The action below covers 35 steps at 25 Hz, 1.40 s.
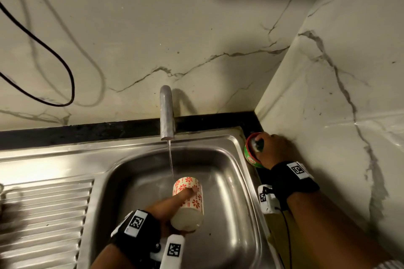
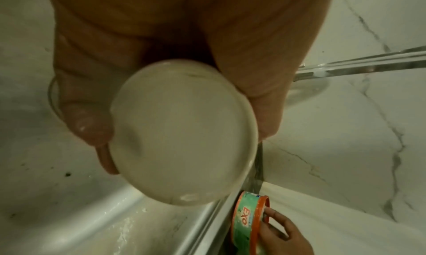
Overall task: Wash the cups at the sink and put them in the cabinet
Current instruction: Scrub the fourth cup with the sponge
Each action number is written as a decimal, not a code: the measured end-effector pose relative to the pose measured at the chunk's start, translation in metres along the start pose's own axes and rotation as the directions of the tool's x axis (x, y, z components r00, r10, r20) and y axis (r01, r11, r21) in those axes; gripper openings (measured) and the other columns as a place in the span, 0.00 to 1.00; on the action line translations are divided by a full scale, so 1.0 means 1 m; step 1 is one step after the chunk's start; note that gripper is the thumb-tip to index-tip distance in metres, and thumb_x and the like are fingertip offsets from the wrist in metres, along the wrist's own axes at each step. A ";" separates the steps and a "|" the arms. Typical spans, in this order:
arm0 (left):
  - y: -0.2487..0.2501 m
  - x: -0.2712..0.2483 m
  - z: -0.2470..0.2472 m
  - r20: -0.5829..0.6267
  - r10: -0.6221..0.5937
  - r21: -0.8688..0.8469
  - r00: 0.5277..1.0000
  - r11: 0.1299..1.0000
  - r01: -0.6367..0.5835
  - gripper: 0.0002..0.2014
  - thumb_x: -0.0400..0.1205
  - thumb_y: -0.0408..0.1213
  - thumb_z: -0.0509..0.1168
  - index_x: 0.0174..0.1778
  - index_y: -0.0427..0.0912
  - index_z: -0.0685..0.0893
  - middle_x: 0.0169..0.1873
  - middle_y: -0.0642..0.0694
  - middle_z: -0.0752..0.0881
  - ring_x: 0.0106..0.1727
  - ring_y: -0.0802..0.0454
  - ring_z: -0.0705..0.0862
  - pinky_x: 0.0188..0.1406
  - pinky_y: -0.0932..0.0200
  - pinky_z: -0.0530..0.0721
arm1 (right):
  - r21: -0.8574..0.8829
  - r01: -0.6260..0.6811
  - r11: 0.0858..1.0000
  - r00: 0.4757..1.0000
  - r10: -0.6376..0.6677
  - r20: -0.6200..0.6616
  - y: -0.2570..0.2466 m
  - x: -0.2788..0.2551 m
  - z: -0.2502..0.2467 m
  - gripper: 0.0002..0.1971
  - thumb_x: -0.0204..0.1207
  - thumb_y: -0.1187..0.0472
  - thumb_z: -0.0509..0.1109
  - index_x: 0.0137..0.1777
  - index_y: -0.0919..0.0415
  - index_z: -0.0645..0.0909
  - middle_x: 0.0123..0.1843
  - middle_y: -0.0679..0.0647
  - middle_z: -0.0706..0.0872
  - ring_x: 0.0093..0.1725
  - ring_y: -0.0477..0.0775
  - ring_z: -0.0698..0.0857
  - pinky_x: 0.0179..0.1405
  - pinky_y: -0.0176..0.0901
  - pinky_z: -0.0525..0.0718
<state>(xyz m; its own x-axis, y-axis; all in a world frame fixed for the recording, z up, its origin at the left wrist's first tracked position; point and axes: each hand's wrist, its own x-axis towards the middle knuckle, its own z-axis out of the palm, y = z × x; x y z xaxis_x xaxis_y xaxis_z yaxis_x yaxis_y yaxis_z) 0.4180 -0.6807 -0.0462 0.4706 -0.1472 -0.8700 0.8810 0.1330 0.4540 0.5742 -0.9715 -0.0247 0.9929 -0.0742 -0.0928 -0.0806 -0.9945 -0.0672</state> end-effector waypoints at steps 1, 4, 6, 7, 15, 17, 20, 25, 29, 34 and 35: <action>-0.001 0.003 -0.001 -0.029 0.031 0.052 0.999 0.998 -0.030 0.34 0.63 0.55 0.81 0.58 0.35 0.84 0.42 0.34 0.93 0.41 0.36 0.92 0.37 0.44 0.91 | 0.039 -0.004 0.999 1.000 0.005 -0.021 -0.001 -0.002 -0.004 0.19 0.73 0.55 0.76 0.64 0.49 0.83 0.59 0.61 0.87 0.60 0.67 0.84 0.61 0.50 0.80; -0.010 0.010 -0.009 -0.164 0.352 0.335 0.921 0.898 -0.284 0.32 0.65 0.55 0.83 0.59 0.40 0.84 0.43 0.42 0.93 0.42 0.45 0.93 0.36 0.48 0.92 | 0.223 -0.020 0.975 0.980 0.063 -0.188 -0.001 -0.013 -0.019 0.20 0.69 0.58 0.77 0.62 0.53 0.84 0.52 0.64 0.88 0.56 0.68 0.85 0.57 0.52 0.82; -0.017 0.000 -0.016 -0.176 0.557 0.499 0.812 0.761 -0.414 0.37 0.59 0.54 0.87 0.61 0.50 0.79 0.46 0.50 0.91 0.44 0.54 0.91 0.37 0.58 0.89 | 0.508 0.065 0.859 0.960 0.084 -0.266 -0.012 -0.041 -0.031 0.16 0.70 0.57 0.79 0.58 0.51 0.85 0.49 0.57 0.89 0.53 0.58 0.87 0.54 0.49 0.85; -0.021 -0.009 -0.018 -0.180 0.650 0.556 0.738 0.686 -0.469 0.39 0.57 0.52 0.87 0.62 0.57 0.76 0.48 0.55 0.89 0.46 0.59 0.89 0.38 0.64 0.86 | 0.657 0.127 0.743 0.970 0.043 -0.237 -0.024 -0.063 -0.037 0.14 0.71 0.57 0.81 0.55 0.50 0.85 0.47 0.51 0.89 0.50 0.48 0.89 0.51 0.43 0.86; -0.048 -0.062 -0.022 -0.040 0.917 0.758 0.397 0.286 -0.586 0.45 0.52 0.54 0.84 0.65 0.65 0.72 0.57 0.62 0.83 0.58 0.59 0.82 0.56 0.52 0.87 | 0.497 0.735 0.461 0.594 -0.792 -0.142 -0.119 -0.174 -0.051 0.12 0.72 0.57 0.77 0.55 0.54 0.91 0.52 0.46 0.90 0.54 0.47 0.83 0.55 0.43 0.84; -0.045 -0.078 -0.021 -0.001 0.929 0.810 0.371 0.218 -0.544 0.46 0.52 0.56 0.83 0.67 0.60 0.71 0.55 0.62 0.83 0.57 0.58 0.82 0.57 0.50 0.86 | 0.245 0.900 0.361 0.404 -0.902 -0.153 -0.133 -0.180 -0.056 0.11 0.72 0.57 0.74 0.54 0.53 0.90 0.53 0.45 0.90 0.57 0.52 0.81 0.53 0.44 0.84; -0.038 -0.104 -0.024 0.020 0.923 0.901 0.385 0.150 -0.406 0.46 0.53 0.61 0.79 0.68 0.64 0.68 0.56 0.63 0.82 0.60 0.57 0.81 0.61 0.49 0.84 | 0.153 0.951 0.270 0.284 -0.956 -0.077 -0.138 -0.183 -0.061 0.13 0.78 0.61 0.73 0.61 0.57 0.89 0.64 0.49 0.89 0.67 0.53 0.83 0.66 0.43 0.84; -0.037 -0.136 0.002 0.059 0.946 0.998 0.318 -0.062 0.002 0.41 0.60 0.67 0.61 0.71 0.59 0.73 0.63 0.58 0.83 0.66 0.49 0.80 0.60 0.43 0.80 | 0.956 -0.106 0.273 0.533 -0.796 0.286 -0.135 -0.199 -0.068 0.18 0.87 0.60 0.58 0.69 0.67 0.81 0.63 0.63 0.89 0.61 0.56 0.88 0.76 0.59 0.78; -0.031 -0.140 0.014 -0.024 0.916 0.997 0.399 0.051 -0.056 0.44 0.61 0.61 0.74 0.75 0.59 0.68 0.67 0.57 0.79 0.70 0.50 0.75 0.68 0.46 0.79 | 0.945 -0.147 0.294 0.587 -0.742 0.322 -0.123 -0.200 -0.064 0.18 0.83 0.47 0.67 0.64 0.58 0.85 0.59 0.58 0.91 0.60 0.56 0.89 0.67 0.58 0.85; -0.045 -0.141 0.036 -0.090 0.916 0.995 0.392 0.069 0.067 0.44 0.62 0.58 0.77 0.74 0.57 0.67 0.65 0.55 0.78 0.67 0.48 0.76 0.63 0.48 0.78 | 0.930 -0.349 0.113 0.669 -0.665 0.332 -0.126 -0.209 -0.062 0.13 0.83 0.56 0.71 0.60 0.65 0.86 0.54 0.63 0.92 0.51 0.58 0.92 0.49 0.47 0.89; -0.050 -0.140 0.038 -0.062 0.941 0.992 0.334 0.022 0.121 0.43 0.61 0.57 0.78 0.73 0.56 0.69 0.63 0.53 0.80 0.65 0.46 0.78 0.60 0.46 0.79 | 0.884 -0.466 0.043 0.681 -0.620 0.389 -0.129 -0.210 -0.061 0.15 0.84 0.54 0.70 0.61 0.65 0.85 0.55 0.66 0.92 0.52 0.61 0.92 0.50 0.51 0.89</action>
<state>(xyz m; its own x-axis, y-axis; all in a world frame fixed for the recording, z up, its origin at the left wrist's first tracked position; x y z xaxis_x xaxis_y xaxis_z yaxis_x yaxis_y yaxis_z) 0.3100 -0.7040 0.0597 0.9828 0.1365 0.1248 0.1251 -0.9876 0.0951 0.3819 -0.8319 0.0644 0.6923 0.5951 -0.4081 -0.5431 0.0573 -0.8377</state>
